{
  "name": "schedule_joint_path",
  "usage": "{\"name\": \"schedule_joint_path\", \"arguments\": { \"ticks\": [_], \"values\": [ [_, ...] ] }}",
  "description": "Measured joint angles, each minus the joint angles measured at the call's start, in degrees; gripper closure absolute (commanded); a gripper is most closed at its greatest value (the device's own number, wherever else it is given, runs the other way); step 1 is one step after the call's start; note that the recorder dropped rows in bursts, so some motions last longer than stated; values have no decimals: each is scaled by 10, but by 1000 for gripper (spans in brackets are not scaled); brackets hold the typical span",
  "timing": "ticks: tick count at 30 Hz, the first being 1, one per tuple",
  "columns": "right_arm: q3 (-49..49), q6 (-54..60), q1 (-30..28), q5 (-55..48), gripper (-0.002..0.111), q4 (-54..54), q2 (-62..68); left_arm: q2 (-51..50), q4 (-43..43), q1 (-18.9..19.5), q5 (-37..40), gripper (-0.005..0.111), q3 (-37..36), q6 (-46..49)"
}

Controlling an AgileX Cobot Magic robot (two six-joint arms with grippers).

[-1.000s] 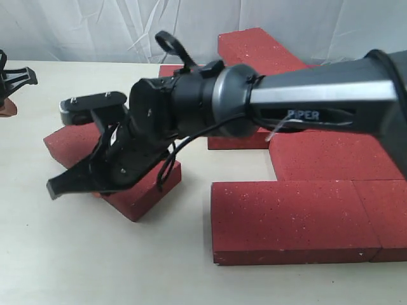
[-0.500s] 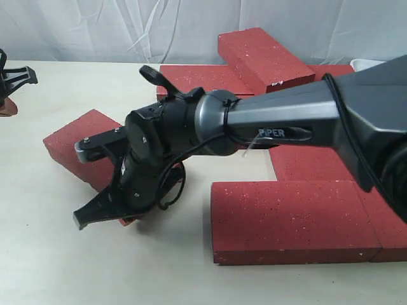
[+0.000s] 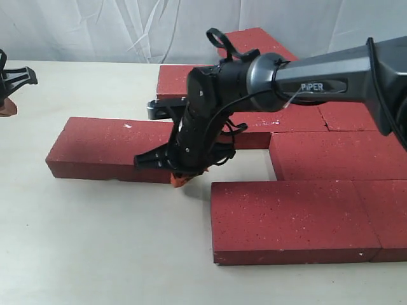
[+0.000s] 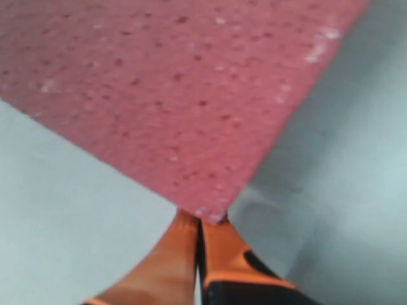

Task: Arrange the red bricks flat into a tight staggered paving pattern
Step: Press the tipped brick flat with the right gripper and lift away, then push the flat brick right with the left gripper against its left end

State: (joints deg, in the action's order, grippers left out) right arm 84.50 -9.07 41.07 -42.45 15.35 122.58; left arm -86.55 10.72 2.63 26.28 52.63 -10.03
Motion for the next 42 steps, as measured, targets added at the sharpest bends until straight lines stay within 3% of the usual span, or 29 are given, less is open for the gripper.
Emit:
{"name": "schedule_joint_path", "arguments": {
  "ticks": [7,15,30,42],
  "values": [
    [0,-1,-25,-32,109,-29,-29,-59,-57,0,-43,107,1,1],
    [0,-106,-25,59,109,-192,-57,-155,-62,0,-98,107,26,1],
    [0,-113,-25,108,109,-153,4,-217,-30,-11,-101,107,29,9],
    [0,-87,-25,95,109,-137,4,-221,80,-21,-15,107,61,157]
  ]
}}
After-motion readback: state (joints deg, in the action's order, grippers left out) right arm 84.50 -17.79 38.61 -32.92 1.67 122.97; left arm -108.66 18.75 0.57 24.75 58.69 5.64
